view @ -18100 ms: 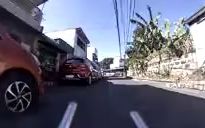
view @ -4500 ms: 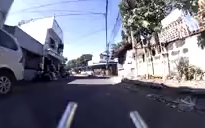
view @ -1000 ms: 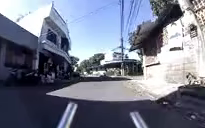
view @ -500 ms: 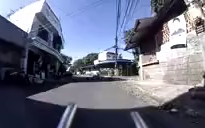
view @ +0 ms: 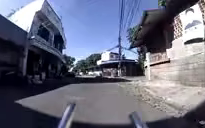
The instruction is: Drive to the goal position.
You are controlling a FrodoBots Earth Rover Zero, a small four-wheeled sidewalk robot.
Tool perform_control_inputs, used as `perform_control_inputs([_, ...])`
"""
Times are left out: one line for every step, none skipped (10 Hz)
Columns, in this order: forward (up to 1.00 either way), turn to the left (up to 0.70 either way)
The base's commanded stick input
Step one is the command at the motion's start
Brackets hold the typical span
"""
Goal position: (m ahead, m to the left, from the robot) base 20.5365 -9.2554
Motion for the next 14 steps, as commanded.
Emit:
perform_control_inputs([1.00, 0.11])
perform_control_inputs([1.00, 0.05])
perform_control_inputs([1.00, -0.22])
perform_control_inputs([1.00, -0.36])
perform_control_inputs([1.00, -0.40])
perform_control_inputs([1.00, -0.23])
perform_control_inputs([1.00, 0.01])
perform_control_inputs([1.00, 0.06])
perform_control_inputs([1.00, 0.05])
perform_control_inputs([1.00, 0.00])
perform_control_inputs([1.00, 0.00])
perform_control_inputs([1.00, 0.00])
perform_control_inputs([1.00, 0.00])
perform_control_inputs([1.00, 0.00])
